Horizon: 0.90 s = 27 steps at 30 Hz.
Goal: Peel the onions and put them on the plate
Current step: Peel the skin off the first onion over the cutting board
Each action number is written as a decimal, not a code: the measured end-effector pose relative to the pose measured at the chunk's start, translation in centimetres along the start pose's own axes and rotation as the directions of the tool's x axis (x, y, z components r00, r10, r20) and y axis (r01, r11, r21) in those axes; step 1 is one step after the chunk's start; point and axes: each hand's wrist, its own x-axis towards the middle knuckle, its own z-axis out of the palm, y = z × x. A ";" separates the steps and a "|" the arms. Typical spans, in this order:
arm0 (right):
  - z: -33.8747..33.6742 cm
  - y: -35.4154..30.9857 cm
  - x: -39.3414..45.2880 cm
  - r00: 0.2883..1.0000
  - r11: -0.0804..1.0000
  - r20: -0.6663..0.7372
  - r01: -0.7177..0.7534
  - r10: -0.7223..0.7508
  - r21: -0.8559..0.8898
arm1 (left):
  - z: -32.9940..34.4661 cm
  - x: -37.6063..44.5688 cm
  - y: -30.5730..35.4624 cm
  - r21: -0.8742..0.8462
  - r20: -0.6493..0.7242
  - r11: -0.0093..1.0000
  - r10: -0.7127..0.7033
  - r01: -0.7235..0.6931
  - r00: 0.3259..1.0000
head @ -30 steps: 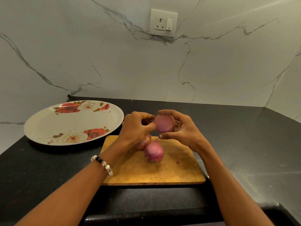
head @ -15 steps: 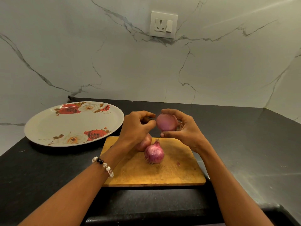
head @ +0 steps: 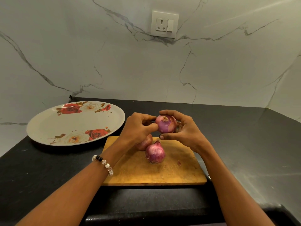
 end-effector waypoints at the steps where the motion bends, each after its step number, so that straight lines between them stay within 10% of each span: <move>1: 0.0 0.0 0.0 1.000 1.000 0.002 -0.003 0.003 -0.002 | 0.0 0.0 0.0 0.004 -0.001 1.000 0.002 -0.002 1.000; 27: 0.3 0.3 0.1 0.999 0.999 -0.018 0.033 -0.033 0.011 | -0.3 -0.2 0.6 -0.089 0.012 0.992 -0.092 0.092 0.996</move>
